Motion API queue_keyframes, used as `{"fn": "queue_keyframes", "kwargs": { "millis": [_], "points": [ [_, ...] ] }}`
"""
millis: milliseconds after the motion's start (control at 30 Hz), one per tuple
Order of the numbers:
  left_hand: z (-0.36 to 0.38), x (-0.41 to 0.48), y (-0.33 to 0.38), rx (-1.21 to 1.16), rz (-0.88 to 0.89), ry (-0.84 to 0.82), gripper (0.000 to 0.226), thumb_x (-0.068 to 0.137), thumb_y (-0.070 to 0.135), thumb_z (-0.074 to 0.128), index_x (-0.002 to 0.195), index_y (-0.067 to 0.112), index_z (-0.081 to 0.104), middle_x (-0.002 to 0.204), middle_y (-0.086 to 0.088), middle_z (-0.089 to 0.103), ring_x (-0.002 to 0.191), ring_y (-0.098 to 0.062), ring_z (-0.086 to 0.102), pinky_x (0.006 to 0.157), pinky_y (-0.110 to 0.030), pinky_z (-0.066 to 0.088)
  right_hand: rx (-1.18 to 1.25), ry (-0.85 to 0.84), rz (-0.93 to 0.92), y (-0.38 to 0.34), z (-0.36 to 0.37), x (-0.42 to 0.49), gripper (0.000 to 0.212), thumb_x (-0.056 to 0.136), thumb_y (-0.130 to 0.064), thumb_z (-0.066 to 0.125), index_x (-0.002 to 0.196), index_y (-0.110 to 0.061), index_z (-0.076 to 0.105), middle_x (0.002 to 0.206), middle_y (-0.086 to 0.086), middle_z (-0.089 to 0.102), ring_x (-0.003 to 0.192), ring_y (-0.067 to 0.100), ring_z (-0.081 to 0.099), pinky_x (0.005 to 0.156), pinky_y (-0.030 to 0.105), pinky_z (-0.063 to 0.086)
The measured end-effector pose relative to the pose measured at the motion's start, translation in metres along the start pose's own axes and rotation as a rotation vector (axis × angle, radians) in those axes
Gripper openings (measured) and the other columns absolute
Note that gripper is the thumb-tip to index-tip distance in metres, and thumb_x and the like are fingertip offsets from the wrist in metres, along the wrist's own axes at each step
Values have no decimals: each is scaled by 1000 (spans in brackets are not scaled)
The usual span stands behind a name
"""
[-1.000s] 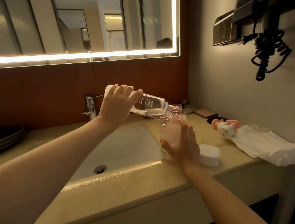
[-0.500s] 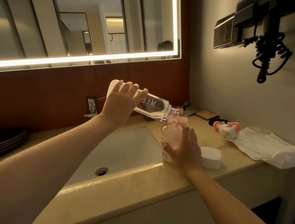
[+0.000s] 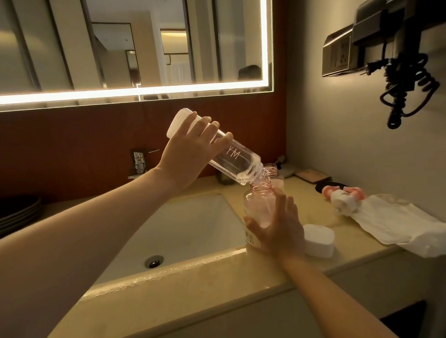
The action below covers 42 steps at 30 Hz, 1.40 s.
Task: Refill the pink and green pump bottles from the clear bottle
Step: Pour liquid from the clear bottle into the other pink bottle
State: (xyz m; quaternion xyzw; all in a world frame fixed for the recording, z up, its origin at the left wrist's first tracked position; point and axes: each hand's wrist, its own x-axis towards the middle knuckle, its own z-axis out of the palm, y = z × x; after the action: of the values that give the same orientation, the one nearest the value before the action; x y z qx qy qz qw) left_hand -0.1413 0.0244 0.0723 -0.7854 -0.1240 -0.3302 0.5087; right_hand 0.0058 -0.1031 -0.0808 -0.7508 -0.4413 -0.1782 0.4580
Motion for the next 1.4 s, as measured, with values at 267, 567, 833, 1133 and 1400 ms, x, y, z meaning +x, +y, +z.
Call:
{"fn": "queue_keyframes", "kwargs": {
  "millis": [267,567,833,1133,1400],
  "points": [
    [12,-14,7,-59,-100,-2,68,57,14,85,119,16,56,109,-14,64,100,-32,62,90,-47,47,8,-45,-13,3,-3,2,81,73,-60,63,125,-36,6,134,7,41,115,22,47,82,36,50],
    [18,-54,62,-723,-592,-418,71,72,30,77,131,22,39,118,-4,58,100,-23,57,81,-34,49,-149,-205,-72,13,-25,27,84,71,-62,65,132,-18,27,129,6,52,109,22,54,90,35,43],
    [18,-33,120,-1509,-1041,-412,76,64,30,83,127,25,43,114,-1,54,103,-17,51,82,-29,45,-191,-267,39,30,-35,47,75,70,-64,64,119,-21,28,121,4,55,103,25,55,85,45,49],
    [25,-12,161,-1713,-1204,-382,75,69,24,80,131,25,38,113,0,49,102,-17,48,78,-28,42,-309,-262,182,53,-44,73,81,74,-61,63,132,-20,25,126,8,55,113,31,53,85,39,45],
    [31,4,178,-1758,-1177,-376,77,68,24,80,132,25,36,119,-3,51,107,-20,50,90,-34,46,-330,-235,265,72,-44,88,85,71,-62,65,133,-22,23,133,8,51,119,33,49,95,45,42]
  ]
}}
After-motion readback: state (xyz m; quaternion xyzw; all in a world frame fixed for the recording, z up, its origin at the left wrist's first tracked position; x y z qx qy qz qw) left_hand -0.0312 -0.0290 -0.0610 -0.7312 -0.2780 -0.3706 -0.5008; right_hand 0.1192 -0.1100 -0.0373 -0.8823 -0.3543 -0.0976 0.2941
